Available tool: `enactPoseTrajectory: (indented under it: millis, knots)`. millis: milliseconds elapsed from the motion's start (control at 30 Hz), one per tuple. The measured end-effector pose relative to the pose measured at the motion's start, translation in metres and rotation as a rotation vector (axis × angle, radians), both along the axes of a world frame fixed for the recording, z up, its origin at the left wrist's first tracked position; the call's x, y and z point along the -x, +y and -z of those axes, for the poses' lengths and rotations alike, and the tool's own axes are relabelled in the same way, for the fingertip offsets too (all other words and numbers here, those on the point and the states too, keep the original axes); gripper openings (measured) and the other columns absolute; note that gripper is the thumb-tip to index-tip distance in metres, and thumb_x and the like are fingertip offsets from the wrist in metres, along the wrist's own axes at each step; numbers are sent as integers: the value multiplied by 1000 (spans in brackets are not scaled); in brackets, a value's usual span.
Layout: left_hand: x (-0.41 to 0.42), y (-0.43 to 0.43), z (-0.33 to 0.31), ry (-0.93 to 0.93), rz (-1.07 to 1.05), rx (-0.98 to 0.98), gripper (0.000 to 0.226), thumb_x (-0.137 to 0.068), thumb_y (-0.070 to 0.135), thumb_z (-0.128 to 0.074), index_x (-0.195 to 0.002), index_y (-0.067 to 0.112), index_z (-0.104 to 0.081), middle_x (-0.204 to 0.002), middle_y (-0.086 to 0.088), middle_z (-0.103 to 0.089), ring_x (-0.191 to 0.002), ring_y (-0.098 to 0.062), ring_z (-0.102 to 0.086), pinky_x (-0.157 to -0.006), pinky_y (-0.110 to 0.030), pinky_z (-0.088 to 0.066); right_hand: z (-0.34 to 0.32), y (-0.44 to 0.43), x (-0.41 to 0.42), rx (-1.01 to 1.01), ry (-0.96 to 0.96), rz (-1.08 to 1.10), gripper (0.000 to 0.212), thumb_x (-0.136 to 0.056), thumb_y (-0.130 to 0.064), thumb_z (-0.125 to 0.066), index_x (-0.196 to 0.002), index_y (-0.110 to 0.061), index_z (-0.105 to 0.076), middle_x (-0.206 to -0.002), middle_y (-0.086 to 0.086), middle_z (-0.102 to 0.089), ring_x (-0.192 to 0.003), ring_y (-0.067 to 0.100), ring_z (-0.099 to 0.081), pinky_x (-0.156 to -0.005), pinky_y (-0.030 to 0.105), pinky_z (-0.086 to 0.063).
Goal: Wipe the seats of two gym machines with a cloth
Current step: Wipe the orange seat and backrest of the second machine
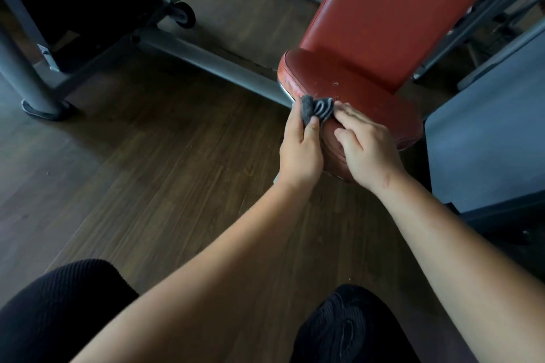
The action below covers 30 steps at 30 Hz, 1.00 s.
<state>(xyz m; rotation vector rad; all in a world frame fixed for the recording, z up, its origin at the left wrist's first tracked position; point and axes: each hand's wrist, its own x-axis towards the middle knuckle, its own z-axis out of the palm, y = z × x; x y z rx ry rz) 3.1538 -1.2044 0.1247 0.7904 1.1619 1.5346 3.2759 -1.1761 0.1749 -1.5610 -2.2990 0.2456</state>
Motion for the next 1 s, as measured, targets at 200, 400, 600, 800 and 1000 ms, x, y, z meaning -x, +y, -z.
enactPoseTrajectory:
  millis: [200,400,600,800,1000]
  knots:
    - [-12,-27,-3,-65,23,-142,49,-105,24,-41,-154,31,-39,-155,11,-48,-146,-5,-40,-125,-42,-29,4,2,-2,-11,19,-6,49,-94,-19,-45,-139,-7,-59,-151,9,-53,-145,20,-44,-123,32,-28]
    - [17,70,11,5,-21,79,76,-95,46,-42,-164,29,-16,-171,3,-22,-157,-14,-22,-128,-45,-20,5,1,-1,-15,40,-17,48,-95,-17,-46,-139,-7,-60,-151,8,-52,-145,17,-42,-123,28,-26]
    - [2,14,9,-46,50,-6,60,-105,37,-41,-162,33,-23,-164,9,-37,-148,-6,-35,-125,-36,-28,5,1,-1,-21,32,-4,48,-95,-18,-45,-139,-8,-60,-151,8,-52,-146,18,-42,-121,23,-24]
    - [10,43,9,-25,48,107,73,-92,52,-44,-161,38,-23,-160,6,-44,-146,-15,-43,-122,-44,-34,6,2,-3,-22,33,-16,47,-96,-18,-45,-139,-8,-60,-151,8,-52,-145,18,-42,-123,28,-26]
    - [6,14,14,-9,110,-4,56,-98,44,-45,-153,38,-40,-146,9,-58,-135,-12,-55,-117,-45,-42,4,1,-2,1,1,-7,49,-97,-20,-43,-142,-7,-57,-153,8,-50,-146,18,-41,-123,27,-24]
